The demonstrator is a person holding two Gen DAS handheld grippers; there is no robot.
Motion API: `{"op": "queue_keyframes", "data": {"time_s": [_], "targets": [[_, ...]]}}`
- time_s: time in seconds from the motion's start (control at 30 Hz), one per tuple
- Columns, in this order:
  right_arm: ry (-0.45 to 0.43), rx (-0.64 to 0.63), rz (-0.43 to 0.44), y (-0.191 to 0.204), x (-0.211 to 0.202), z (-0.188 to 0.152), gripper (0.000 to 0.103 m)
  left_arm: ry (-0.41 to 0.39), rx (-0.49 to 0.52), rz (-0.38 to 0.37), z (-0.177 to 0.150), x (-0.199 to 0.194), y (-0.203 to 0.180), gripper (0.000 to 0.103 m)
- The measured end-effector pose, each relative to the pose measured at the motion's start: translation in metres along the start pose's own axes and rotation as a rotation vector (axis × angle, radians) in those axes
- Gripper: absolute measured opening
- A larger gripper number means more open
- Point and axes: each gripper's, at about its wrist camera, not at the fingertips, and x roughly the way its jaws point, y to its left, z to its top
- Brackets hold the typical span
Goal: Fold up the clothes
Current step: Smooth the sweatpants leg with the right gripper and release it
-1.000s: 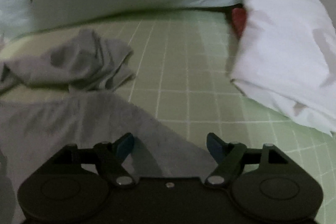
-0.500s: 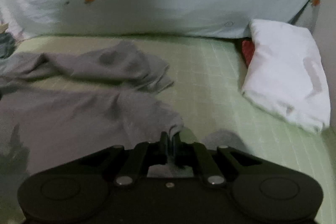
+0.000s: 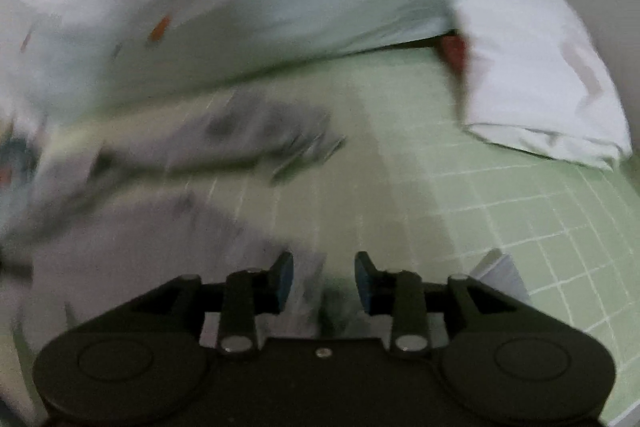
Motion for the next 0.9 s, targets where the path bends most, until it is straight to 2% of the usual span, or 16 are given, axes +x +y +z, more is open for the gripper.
{"op": "queue_keyframes", "data": {"time_s": [0.07, 0.17, 0.3, 0.53, 0.57, 0.6, 0.63, 0.67, 0.77, 0.9], "targets": [[0.027, 0.006, -0.064, -0.007, 0.012, 0.006, 0.034, 0.000, -0.010, 0.004, -0.001, -0.001, 0.002, 0.091], [0.087, -0.131, -0.132, 0.001, 0.028, 0.001, 0.033, 0.000, -0.016, 0.012, -0.003, -0.003, 0.004, 0.091], [0.090, -0.191, -0.068, 0.016, 0.018, -0.017, 0.032, 0.005, -0.023, 0.024, -0.003, -0.003, 0.007, 0.091], [0.115, -0.273, -0.069, 0.035, 0.012, -0.038, 0.029, 0.018, -0.003, 0.025, -0.002, 0.000, 0.005, 0.091], [0.117, -0.289, -0.064, 0.036, 0.012, -0.038, 0.027, 0.018, 0.002, 0.022, -0.002, 0.001, 0.004, 0.091], [0.122, -0.294, -0.055, 0.036, 0.013, -0.038, 0.019, 0.018, 0.007, 0.019, -0.001, 0.001, 0.003, 0.091], [0.128, -0.295, -0.044, 0.036, 0.014, -0.038, 0.006, 0.019, 0.010, 0.017, 0.000, 0.002, 0.003, 0.091], [0.134, -0.297, -0.034, 0.036, 0.015, -0.038, 0.003, 0.018, 0.011, 0.017, 0.000, 0.002, 0.002, 0.091], [0.078, -0.291, -0.028, 0.032, 0.009, -0.025, 0.003, 0.007, 0.011, 0.019, 0.003, 0.001, 0.001, 0.091], [-0.092, -0.275, -0.136, 0.013, 0.005, 0.027, 0.002, 0.003, 0.000, 0.024, 0.005, 0.001, 0.000, 0.091]]}}
